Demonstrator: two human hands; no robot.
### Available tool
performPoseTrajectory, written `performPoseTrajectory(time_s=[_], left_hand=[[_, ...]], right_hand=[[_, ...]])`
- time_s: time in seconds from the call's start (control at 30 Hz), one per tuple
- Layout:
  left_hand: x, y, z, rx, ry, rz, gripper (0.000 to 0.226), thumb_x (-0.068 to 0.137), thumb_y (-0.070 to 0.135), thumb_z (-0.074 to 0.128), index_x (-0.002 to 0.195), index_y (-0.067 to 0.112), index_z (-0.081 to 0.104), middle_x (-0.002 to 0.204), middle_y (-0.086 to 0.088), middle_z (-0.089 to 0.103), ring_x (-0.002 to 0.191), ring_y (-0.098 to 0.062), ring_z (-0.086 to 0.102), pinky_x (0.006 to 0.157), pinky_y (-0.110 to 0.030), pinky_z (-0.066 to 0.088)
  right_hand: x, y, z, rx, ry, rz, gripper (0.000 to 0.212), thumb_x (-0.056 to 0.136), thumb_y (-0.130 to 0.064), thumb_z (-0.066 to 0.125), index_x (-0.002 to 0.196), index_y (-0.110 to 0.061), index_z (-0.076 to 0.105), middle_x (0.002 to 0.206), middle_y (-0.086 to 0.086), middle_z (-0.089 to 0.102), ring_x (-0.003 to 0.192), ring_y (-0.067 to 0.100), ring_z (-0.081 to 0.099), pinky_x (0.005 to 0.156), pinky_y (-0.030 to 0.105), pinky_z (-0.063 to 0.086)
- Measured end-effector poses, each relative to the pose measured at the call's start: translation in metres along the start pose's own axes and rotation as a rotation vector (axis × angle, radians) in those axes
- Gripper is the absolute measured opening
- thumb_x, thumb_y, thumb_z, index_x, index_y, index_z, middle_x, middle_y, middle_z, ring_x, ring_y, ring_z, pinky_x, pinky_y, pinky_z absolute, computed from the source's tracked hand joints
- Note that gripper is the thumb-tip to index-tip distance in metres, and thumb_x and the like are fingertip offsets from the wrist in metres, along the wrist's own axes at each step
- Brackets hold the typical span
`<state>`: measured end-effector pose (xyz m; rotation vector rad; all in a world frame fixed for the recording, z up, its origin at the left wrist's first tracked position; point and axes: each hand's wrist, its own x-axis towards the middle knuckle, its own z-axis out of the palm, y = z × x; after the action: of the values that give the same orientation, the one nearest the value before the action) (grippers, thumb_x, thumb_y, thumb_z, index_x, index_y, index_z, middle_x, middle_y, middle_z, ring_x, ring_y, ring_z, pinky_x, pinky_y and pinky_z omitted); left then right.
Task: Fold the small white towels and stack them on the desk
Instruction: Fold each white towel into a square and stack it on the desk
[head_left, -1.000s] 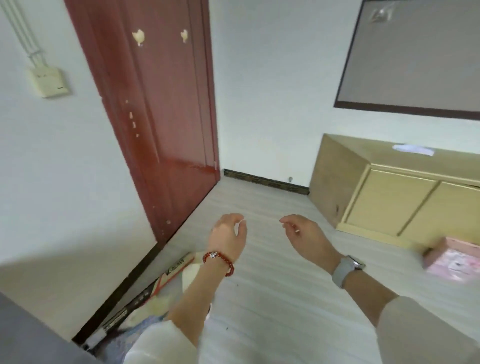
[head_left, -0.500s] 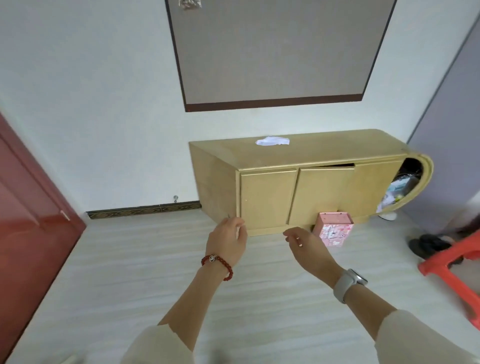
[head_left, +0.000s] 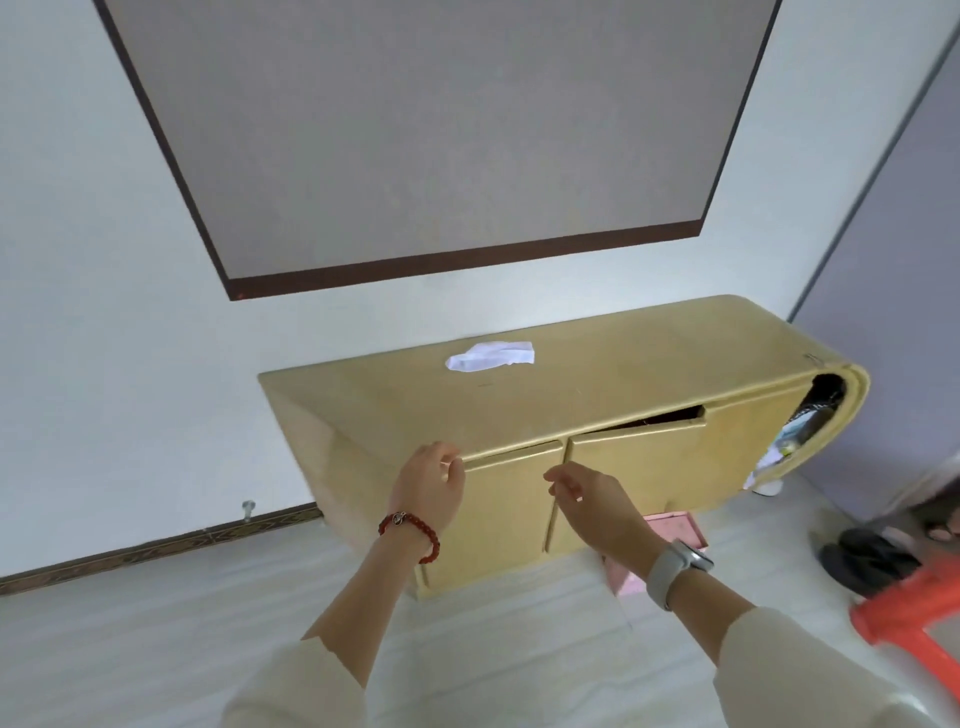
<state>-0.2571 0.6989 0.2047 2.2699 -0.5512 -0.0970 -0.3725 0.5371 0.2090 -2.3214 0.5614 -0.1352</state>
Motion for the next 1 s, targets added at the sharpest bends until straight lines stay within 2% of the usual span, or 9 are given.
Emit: performPoseTrajectory(time_s=[0.27, 0.37, 0.53, 0.67, 0.73, 0.8, 0.93, 1.0], left_hand=[[0.172, -0.017, 0.112, 0.039, -0.124, -0.081, 0.025, 0.092, 0.015, 0.047, 0.113, 0.011, 0.059, 0.114, -0.004, 0.060, 0.100, -0.016, 0.056, 0.088, -0.022, 0.042], [0.239, -0.035, 0.156, 0.071, -0.130, -0.183, 0.029, 0.091, 0.014, 0.048, 0.118, 0.011, 0.057, 0.120, -0.005, 0.056, 0.106, -0.020, 0.055, 0.092, -0.026, 0.039], [0.337, -0.062, 0.209, 0.093, -0.093, -0.404, 0.036, 0.090, 0.011, 0.047, 0.126, 0.010, 0.049, 0.133, -0.009, 0.043, 0.119, -0.024, 0.045, 0.098, -0.031, 0.036], [0.390, -0.083, 0.229, 0.176, -0.061, -0.464, 0.048, 0.090, 0.008, 0.043, 0.137, 0.012, 0.035, 0.143, -0.005, 0.030, 0.126, -0.024, 0.032, 0.100, -0.033, 0.033], [0.413, -0.098, 0.234, 0.227, -0.044, -0.492, 0.057, 0.089, 0.008, 0.043, 0.143, 0.014, 0.024, 0.150, -0.004, 0.021, 0.132, -0.026, 0.024, 0.104, -0.034, 0.029], [0.433, -0.112, 0.235, 0.271, -0.026, -0.522, 0.063, 0.088, 0.007, 0.044, 0.145, 0.016, 0.018, 0.153, -0.002, 0.015, 0.137, -0.026, 0.014, 0.107, -0.035, 0.026], [0.461, -0.137, 0.236, 0.347, -0.038, -0.556, 0.063, 0.092, 0.017, 0.047, 0.146, 0.020, 0.016, 0.153, 0.000, 0.020, 0.141, -0.023, 0.008, 0.110, -0.041, 0.025], [0.469, -0.146, 0.237, 0.347, -0.034, -0.561, 0.055, 0.091, 0.018, 0.049, 0.142, 0.021, 0.029, 0.145, -0.001, 0.035, 0.137, -0.023, 0.019, 0.108, -0.041, 0.025]], right_hand=[[0.194, 0.082, -0.004, -0.005, -0.042, 0.069, 0.025, 0.090, -0.010, 0.047, 0.109, -0.015, 0.063, 0.098, 0.003, 0.068, 0.091, 0.020, 0.061, 0.081, 0.028, 0.045], [0.281, 0.115, 0.003, -0.013, -0.099, 0.047, 0.027, 0.091, -0.010, 0.045, 0.113, -0.013, 0.061, 0.105, 0.004, 0.066, 0.095, 0.020, 0.059, 0.083, 0.026, 0.042], [0.401, 0.165, 0.022, -0.087, -0.162, -0.003, 0.029, 0.092, -0.012, 0.042, 0.116, -0.015, 0.057, 0.112, 0.003, 0.059, 0.094, 0.022, 0.059, 0.082, 0.032, 0.045], [0.470, 0.187, 0.040, -0.185, -0.195, -0.047, 0.033, 0.091, -0.012, 0.045, 0.123, -0.014, 0.053, 0.121, 0.002, 0.051, 0.112, 0.022, 0.049, 0.079, 0.034, 0.047], [0.498, 0.191, 0.052, -0.261, -0.135, -0.183, 0.033, 0.083, -0.005, 0.056, 0.115, -0.010, 0.058, 0.111, 0.007, 0.056, 0.103, 0.029, 0.052, 0.067, 0.035, 0.051], [0.520, 0.193, 0.064, -0.320, -0.046, -0.324, 0.037, 0.066, -0.001, 0.071, 0.101, -0.008, 0.064, 0.095, 0.009, 0.061, 0.083, 0.032, 0.059, 0.055, 0.033, 0.051], [0.552, 0.191, 0.084, -0.407, 0.024, -0.372, 0.049, 0.058, -0.010, 0.078, 0.104, -0.009, 0.062, 0.095, 0.009, 0.063, 0.078, 0.031, 0.061, 0.058, 0.034, 0.048], [0.561, 0.190, 0.090, -0.412, 0.027, -0.356, 0.042, 0.058, -0.009, 0.079, 0.096, -0.009, 0.062, 0.087, 0.008, 0.063, 0.073, 0.031, 0.060, 0.056, 0.034, 0.045]])
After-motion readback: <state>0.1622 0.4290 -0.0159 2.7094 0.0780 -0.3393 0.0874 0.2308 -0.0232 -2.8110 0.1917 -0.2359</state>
